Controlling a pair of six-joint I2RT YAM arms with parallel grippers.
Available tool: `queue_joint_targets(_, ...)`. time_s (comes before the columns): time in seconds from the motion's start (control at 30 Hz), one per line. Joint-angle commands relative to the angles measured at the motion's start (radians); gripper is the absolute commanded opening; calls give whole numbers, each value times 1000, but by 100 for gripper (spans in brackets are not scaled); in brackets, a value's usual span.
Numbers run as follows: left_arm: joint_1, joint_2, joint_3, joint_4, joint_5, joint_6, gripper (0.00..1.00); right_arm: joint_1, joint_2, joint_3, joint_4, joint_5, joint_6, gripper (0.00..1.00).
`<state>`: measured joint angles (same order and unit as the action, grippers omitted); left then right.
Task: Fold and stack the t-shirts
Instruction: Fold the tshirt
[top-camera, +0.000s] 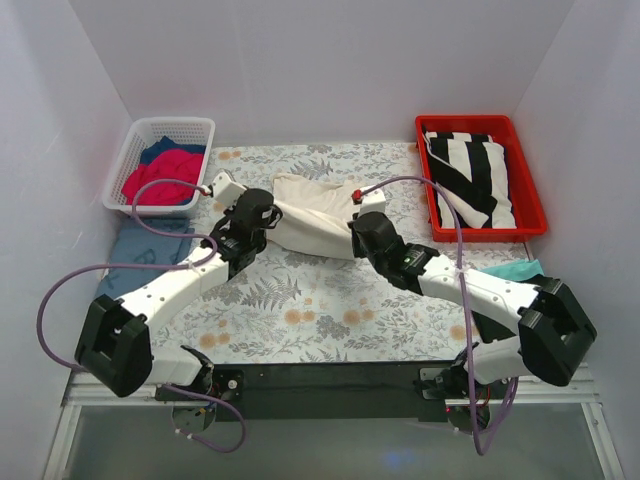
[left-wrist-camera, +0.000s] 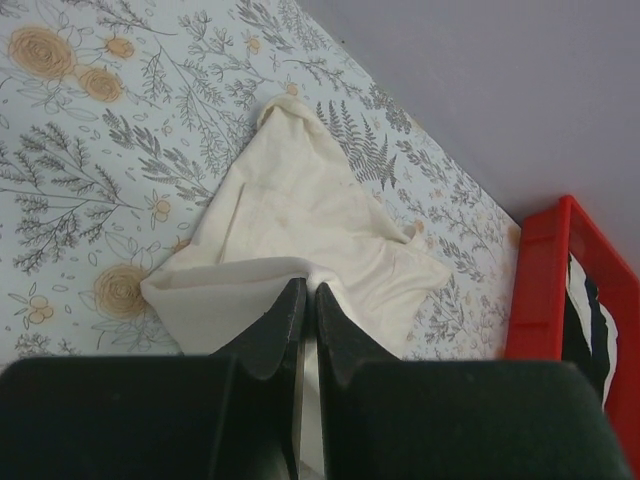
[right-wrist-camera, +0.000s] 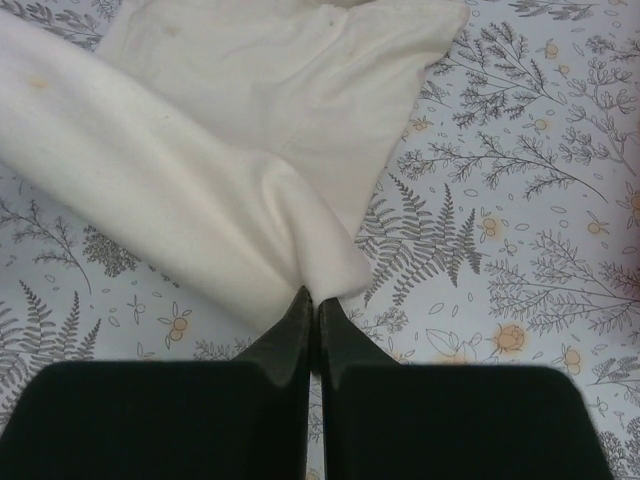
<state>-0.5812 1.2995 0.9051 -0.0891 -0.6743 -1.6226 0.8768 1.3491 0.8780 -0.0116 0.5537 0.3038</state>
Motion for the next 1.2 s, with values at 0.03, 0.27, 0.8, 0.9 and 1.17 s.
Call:
queue_joint_targets(0.03, 7, 59, 92, 83, -109, 70, 0, -64, 57, 61, 99, -89, -58, 1)
queue_joint_targets(0.27, 37, 251, 219, 140, -122, 110, 0, -169, 229, 190, 125, -146, -114, 1)
queue_joint_targets(0.8, 161, 736, 575, 206, -24, 182, 0, -364, 646, 527, 140, -282, -135, 1)
queue_joint_targets(0.9, 179, 820, 688, 177, 4, 202, 0, -392, 714, 614, 136, -313, -146, 1)
queue_joint_targets(1.17, 188, 851, 851, 189, -33, 291, 41, -430, 792, 897, 16, -302, -206, 49)
